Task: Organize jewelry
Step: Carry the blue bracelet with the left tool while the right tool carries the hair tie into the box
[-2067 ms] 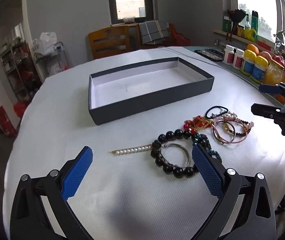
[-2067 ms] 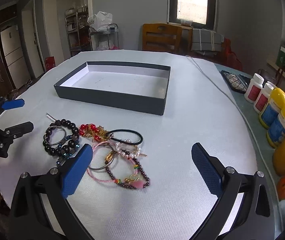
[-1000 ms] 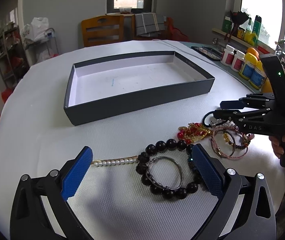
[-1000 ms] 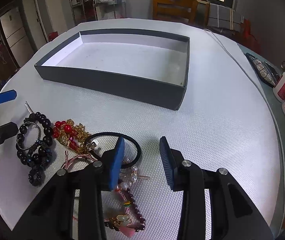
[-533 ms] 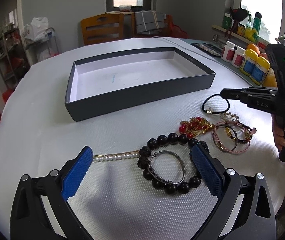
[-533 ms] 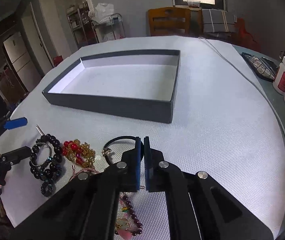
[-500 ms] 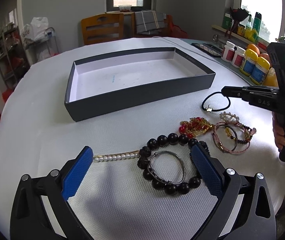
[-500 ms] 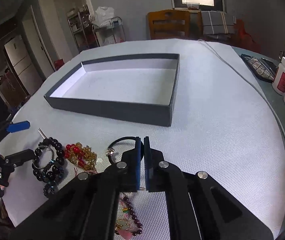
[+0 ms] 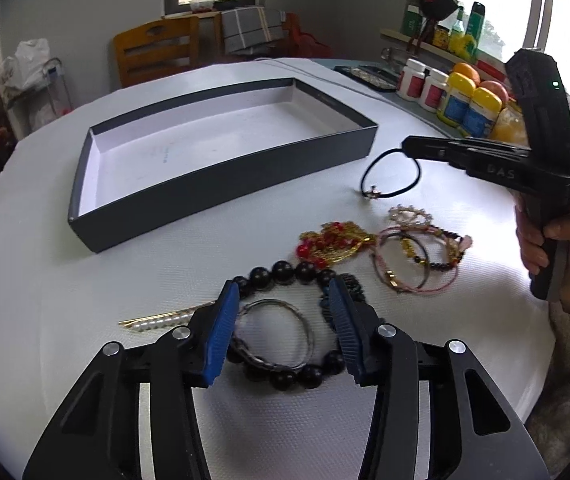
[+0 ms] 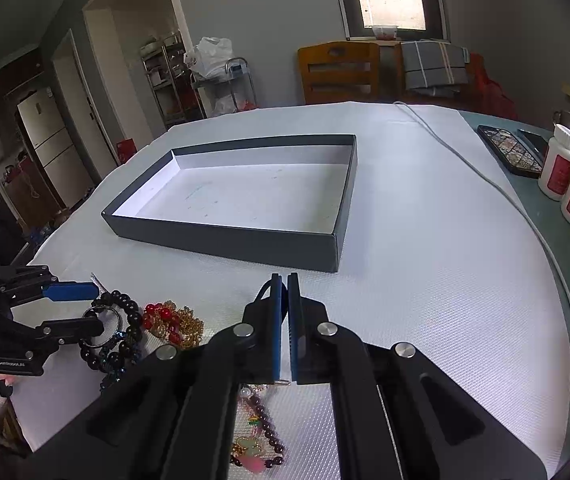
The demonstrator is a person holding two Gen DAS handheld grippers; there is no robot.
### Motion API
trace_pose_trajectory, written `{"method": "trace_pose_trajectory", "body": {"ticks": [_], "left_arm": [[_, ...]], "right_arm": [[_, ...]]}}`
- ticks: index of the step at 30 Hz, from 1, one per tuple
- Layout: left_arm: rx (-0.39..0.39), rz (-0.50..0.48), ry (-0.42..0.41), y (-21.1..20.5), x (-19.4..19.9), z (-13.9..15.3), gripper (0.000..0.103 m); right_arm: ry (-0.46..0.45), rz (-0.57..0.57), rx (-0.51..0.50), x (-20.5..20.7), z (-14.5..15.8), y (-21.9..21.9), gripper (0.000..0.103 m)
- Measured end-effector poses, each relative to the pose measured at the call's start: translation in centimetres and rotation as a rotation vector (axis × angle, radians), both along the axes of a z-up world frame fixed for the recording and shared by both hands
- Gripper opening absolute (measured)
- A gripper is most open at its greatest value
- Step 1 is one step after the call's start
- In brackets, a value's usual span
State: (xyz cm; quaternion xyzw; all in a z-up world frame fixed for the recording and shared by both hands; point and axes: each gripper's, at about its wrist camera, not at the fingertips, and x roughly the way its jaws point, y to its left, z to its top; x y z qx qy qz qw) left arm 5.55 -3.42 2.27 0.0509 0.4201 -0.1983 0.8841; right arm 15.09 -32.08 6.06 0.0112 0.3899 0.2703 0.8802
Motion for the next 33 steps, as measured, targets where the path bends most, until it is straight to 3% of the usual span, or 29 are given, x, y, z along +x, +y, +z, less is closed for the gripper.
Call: {"method": "trace_pose_trajectory", "body": {"ticks": [5,10,12,13,25,33], "left_arm": [[0.041,-0.074,0.032,-2.7,-0.2,-0.6,0.032],[0.011,-0.064,0.081,-2.6,0.7,-1.4,0.024],[-0.001,-0.068,0.089,-2.6,0.7,-1.3,0.017],[-0.005,-0.071,0.085,-2.5,0.7,-1.2,0.008],[-0.039,-0.105,-0.025,-2.4,-1.2,2.6,0.007],[-0.024,-0.098,-0.132,-2.1,-0.5,7.3,0.007]], "right_arm": [[-0.009,0.007,0.002,-0.3,0.0,0.1,0.003],[-0.013,0.012,0.003,-0.5,-0.1,0.2,0.003],[-0.014,0.014,0.005,-0.4,0.0,0.3,0.003],[-0.016,0.015,0.006,-0.5,0.0,0.2,0.003],[-0.035,0.002,0.024,-0.8,1.2,0.0,0.003],[-0.088,0.008,-0.015,-0.6,4.9,0.7,0.003]]}}
